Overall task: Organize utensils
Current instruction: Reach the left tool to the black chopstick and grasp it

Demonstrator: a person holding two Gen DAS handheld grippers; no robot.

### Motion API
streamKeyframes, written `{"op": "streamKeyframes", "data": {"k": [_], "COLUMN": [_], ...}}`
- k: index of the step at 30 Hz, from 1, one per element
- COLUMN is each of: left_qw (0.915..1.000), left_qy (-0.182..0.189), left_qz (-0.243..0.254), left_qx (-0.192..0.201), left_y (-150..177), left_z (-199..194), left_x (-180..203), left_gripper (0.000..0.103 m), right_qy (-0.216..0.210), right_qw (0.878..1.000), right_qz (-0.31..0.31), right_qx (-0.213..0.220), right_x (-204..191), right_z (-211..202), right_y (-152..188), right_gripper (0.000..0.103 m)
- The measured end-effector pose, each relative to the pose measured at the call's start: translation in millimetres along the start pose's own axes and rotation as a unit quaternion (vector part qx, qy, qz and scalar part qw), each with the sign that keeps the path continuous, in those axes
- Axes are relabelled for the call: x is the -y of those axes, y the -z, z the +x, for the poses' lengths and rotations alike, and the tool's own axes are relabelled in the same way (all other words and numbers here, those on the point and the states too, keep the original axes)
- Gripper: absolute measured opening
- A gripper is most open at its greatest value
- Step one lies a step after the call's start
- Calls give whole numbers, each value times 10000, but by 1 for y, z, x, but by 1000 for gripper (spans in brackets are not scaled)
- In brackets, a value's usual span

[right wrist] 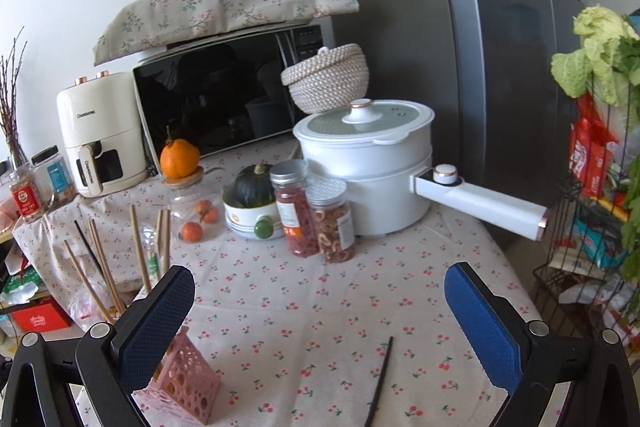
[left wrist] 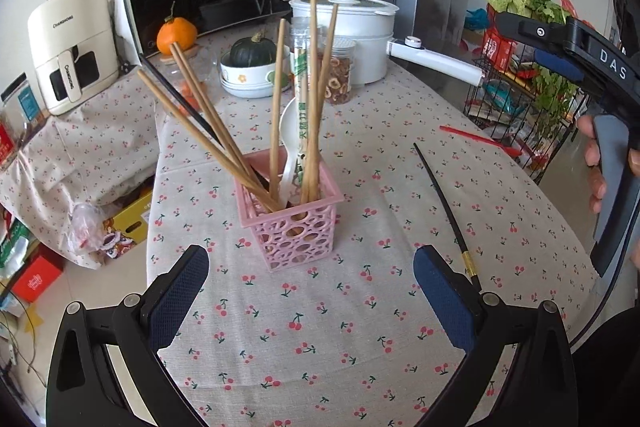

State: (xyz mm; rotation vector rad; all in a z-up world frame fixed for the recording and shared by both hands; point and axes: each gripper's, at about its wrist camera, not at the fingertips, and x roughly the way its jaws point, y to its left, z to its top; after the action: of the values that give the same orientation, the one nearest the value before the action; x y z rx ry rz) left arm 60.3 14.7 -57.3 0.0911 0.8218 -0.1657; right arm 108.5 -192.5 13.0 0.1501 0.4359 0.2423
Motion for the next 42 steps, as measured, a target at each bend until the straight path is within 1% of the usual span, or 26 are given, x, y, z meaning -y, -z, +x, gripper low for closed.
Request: {"op": "streamKeyframes", "data": {"k": [6, 8, 10, 13, 16, 17, 18, 20, 22, 24, 25, 27, 29, 30, 31, 32, 33, 34, 35, 37, 38, 39, 41, 42], "left_qw": [9998, 9996, 9990, 9976, 9960, 9955, 9955, 9957, 9956, 9946, 9938, 9920, 9895, 9879, 9863, 9852, 9846, 9839, 9832, 9818, 9838, 9841, 9854, 9860], "left_qy": [100, 180, 352, 579, 683, 663, 563, 329, 7, -132, -148, -8, 200, 288, 363, 422, 441, 460, 496, 548, 518, 509, 486, 466], "left_qz": [184, 229, 276, 323, 346, 372, 379, 354, 286, 194, 125, -35, -218, -300, -368, -411, -435, -464, -498, -537, -512, -475, -428, -388], "left_qx": [18, -19, -53, -176, -469, -572, -664, -787, -894, -1010, -1094, -1263, -1416, -1495, -1565, -1608, -1636, -1662, -1687, -1739, -1639, -1633, -1578, -1553], "left_y": [-4, -6, -8, -15, -26, -31, -35, -45, -55, -65, -69, -75, -80, -82, -84, -84, -85, -86, -86, -84, -85, -84, -84, -84], "left_z": [9, 13, 18, 31, 52, 60, 69, 87, 107, 128, 139, 158, 176, 186, 194, 202, 209, 215, 220, 228, 228, 229, 230, 230], "left_x": [34, 47, 64, 89, 110, 116, 122, 131, 137, 140, 141, 143, 145, 146, 146, 147, 148, 148, 148, 148, 149, 150, 149, 149], "left_gripper": [103, 103, 103, 103, 103, 103, 103, 103, 103, 102, 98, 90, 76, 72, 64, 54, 49, 41, 35, 28, 23, 20, 12, 10], "right_qy": [242, 320, 394, 509, 609, 647, 690, 770, 871, 951, 967, 978, 1011, 1009, 1005, 994, 964, 922, 887, 883, 913, 942, 970, 981], "right_qw": [9989, 9982, 9972, 9953, 9926, 9915, 9903, 9876, 9841, 9802, 9784, 9753, 9724, 9708, 9687, 9662, 9633, 9604, 9574, 9521, 9495, 9466, 9400, 9360], "right_qz": [316, 385, 444, 572, 771, 838, 904, 1023, 1138, 1256, 1313, 1384, 1458, 1517, 1599, 1692, 1798, 1910, 2014, 2195, 2282, 2381, 2631, 2773], "right_qx": [-232, -335, -446, -594, -718, -756, -798, -911, -1053, -1199, -1273, -1418, -1514, -1562, -1612, -1673, -1742, -1809, -1869, -1938, -1951, -1960, -1946, -1936], "right_x": [47, 63, 78, 101, 125, 133, 141, 155, 169, 182, 187, 197, 207, 212, 218, 223, 229, 234, 239, 249, 255, 260, 272, 278], "right_z": [-7, -7, -7, -6, -4, -4, -3, 0, 4, 10, 13, 19, 24, 27, 30, 33, 37, 40, 44, 49, 51, 52, 55, 56], "right_y": [-3, -2, -1, 1, 4, 5, 7, 11, 16, 21, 24, 28, 33, 35, 38, 42, 45, 49, 53, 60, 63, 65, 71, 74], "right_gripper": [103, 103, 103, 103, 103, 103, 103, 103, 103, 103, 103, 103, 103, 103, 103, 103, 103, 103, 103, 103, 103, 103, 99, 97]}}
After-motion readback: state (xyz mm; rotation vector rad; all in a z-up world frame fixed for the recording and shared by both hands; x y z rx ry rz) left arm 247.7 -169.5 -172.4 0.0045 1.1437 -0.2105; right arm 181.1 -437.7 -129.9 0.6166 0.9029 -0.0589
